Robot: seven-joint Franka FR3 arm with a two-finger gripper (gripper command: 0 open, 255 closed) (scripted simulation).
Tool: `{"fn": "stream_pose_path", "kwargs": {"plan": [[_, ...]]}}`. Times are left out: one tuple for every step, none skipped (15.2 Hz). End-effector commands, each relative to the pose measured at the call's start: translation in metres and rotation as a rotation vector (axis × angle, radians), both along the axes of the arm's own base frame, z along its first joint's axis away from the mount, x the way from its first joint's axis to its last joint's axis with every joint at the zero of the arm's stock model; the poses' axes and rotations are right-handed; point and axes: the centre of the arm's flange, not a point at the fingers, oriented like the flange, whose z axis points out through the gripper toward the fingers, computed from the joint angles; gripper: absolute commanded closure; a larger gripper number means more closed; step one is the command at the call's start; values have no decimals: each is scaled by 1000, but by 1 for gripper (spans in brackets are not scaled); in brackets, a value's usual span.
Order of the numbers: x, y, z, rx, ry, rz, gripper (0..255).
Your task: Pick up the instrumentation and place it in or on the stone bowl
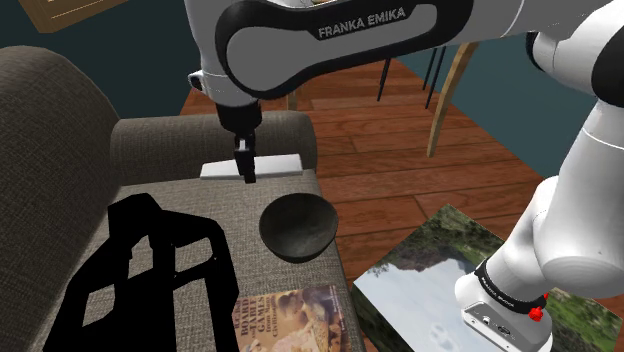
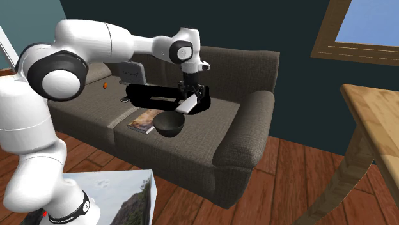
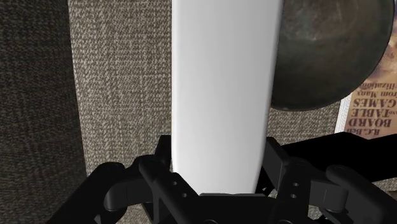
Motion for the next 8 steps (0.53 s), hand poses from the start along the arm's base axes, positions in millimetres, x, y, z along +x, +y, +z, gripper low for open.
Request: {"fn": "stream_pose_path", "kwargs": {"plan": [[-25, -7, 0, -1, 0, -1, 255], [-39, -8, 0, -1, 0, -1, 255], [-52, -10, 0, -1, 0, -1, 255], [-65, -11, 1, -1, 0, -1, 255], [-85, -12, 1, -1, 0, -1, 255], [-85, -12, -4, -1, 0, -1, 255], [-85, -12, -10, -1, 0, -1, 255], [-85, -12, -15, -1, 0, -1, 255]]}}
